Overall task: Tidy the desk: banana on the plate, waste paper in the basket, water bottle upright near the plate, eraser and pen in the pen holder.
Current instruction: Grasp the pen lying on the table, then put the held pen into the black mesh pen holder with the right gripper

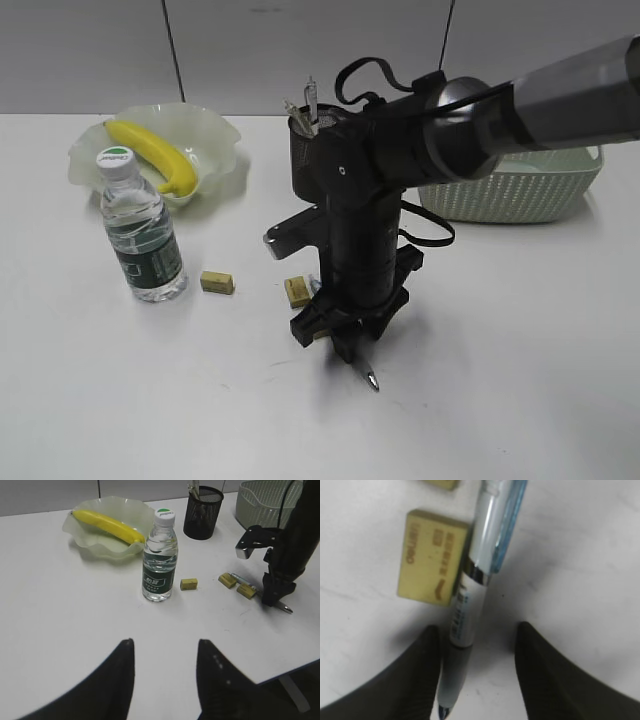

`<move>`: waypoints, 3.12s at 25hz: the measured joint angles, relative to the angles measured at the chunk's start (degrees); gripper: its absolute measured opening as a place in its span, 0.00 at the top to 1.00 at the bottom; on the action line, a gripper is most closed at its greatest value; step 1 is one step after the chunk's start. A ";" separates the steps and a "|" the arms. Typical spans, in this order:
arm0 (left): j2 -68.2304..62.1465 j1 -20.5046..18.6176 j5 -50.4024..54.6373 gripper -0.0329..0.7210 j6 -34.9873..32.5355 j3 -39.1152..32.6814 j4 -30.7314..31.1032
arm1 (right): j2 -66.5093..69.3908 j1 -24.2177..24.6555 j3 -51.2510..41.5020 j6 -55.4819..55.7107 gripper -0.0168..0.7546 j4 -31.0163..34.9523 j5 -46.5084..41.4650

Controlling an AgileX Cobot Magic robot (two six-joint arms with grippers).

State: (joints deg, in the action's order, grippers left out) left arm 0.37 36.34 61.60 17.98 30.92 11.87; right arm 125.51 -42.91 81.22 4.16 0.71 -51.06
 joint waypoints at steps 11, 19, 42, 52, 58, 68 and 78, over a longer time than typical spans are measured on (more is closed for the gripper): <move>0.00 0.00 0.00 0.55 0.00 0.00 0.00 | -2.53 -0.11 0.12 1.35 0.83 -0.71 -1.80; 0.00 0.00 0.00 0.55 0.00 0.00 0.00 | -22.36 -0.11 0.01 7.86 0.83 -13.95 3.57; 0.00 0.00 0.00 0.55 0.00 0.00 0.00 | -7.17 12.71 0.01 10.12 0.83 -12.53 69.26; 0.00 0.00 0.00 0.55 0.00 0.00 0.00 | -0.56 13.56 -0.04 10.12 0.83 -8.92 71.90; 0.00 0.00 0.00 0.55 0.00 0.00 0.00 | 0.63 13.56 -0.04 8.09 0.81 -8.73 69.36; 0.00 0.00 0.00 0.55 0.00 0.00 0.00 | 0.63 13.74 -0.04 7.53 0.38 -8.29 66.72; 0.00 0.00 0.00 0.55 0.00 0.00 0.00 | -12.82 13.75 -0.09 7.10 0.36 -9.01 45.19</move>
State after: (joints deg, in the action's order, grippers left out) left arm 0.37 36.34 61.60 17.98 30.92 11.87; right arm 112.69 -29.17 81.13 11.27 -8.30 -5.88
